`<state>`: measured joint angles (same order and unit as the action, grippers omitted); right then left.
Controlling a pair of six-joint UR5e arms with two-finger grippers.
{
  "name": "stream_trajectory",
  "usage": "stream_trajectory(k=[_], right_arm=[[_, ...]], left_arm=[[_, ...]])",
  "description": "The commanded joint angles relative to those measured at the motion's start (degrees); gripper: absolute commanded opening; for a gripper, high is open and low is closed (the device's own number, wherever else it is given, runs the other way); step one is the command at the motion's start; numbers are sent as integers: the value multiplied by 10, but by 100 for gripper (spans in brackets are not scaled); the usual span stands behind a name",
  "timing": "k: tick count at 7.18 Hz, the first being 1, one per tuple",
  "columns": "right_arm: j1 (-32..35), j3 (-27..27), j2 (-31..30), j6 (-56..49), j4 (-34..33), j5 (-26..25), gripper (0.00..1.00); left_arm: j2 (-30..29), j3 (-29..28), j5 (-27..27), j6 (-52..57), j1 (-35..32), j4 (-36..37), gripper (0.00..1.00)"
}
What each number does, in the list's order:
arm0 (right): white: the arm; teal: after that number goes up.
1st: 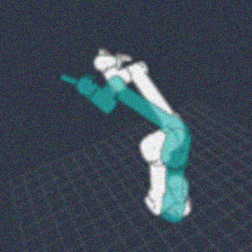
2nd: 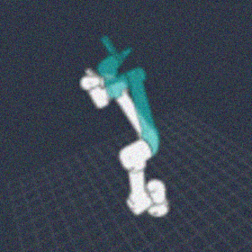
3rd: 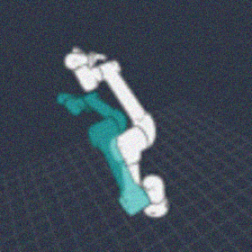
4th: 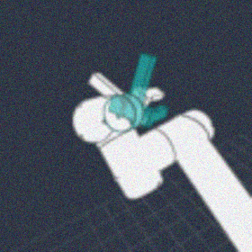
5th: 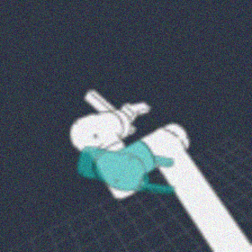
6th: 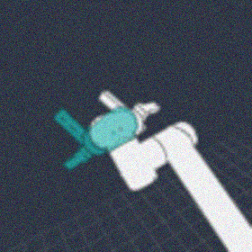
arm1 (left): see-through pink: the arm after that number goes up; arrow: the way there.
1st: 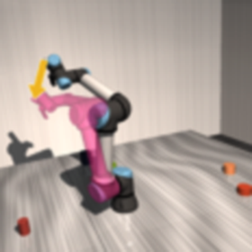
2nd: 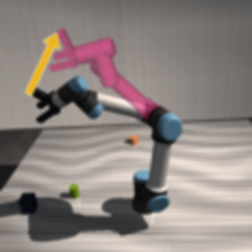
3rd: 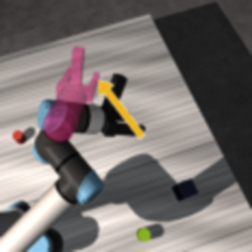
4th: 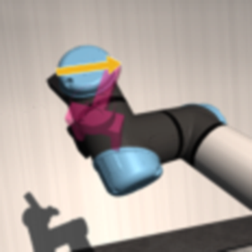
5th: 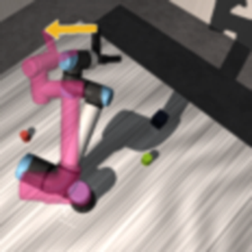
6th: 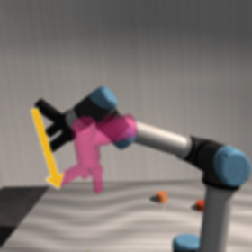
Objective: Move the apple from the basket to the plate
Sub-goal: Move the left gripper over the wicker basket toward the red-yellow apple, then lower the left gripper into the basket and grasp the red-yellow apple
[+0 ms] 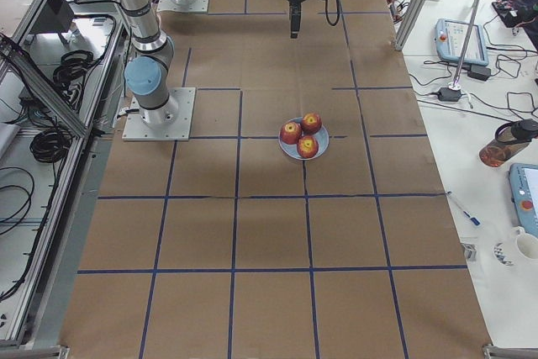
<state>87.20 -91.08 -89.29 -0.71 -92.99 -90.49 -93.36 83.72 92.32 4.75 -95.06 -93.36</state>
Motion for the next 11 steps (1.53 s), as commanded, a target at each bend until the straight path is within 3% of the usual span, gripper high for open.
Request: stream_trajectory(k=[1, 2, 4, 6, 10, 11], right_arm=[[0, -1, 0, 0, 0, 1, 100], [0, -1, 0, 0, 0, 1, 100], [1, -1, 0, 0, 0, 1, 100], [1, -1, 0, 1, 0, 1, 100], [4, -7, -2, 2, 0, 7, 100], [3, -9, -1, 3, -1, 28, 100]], left_arm=[[-5, 19, 3, 8, 4, 6, 99], [-5, 51, 5, 38, 14, 20, 99], [0, 138, 5, 149, 97, 111, 99], [-16, 228, 6, 239, 169, 246, 99], [-120, 244, 5, 308, 215, 389, 99], [-144, 238, 3, 315, 221, 406, 99]])
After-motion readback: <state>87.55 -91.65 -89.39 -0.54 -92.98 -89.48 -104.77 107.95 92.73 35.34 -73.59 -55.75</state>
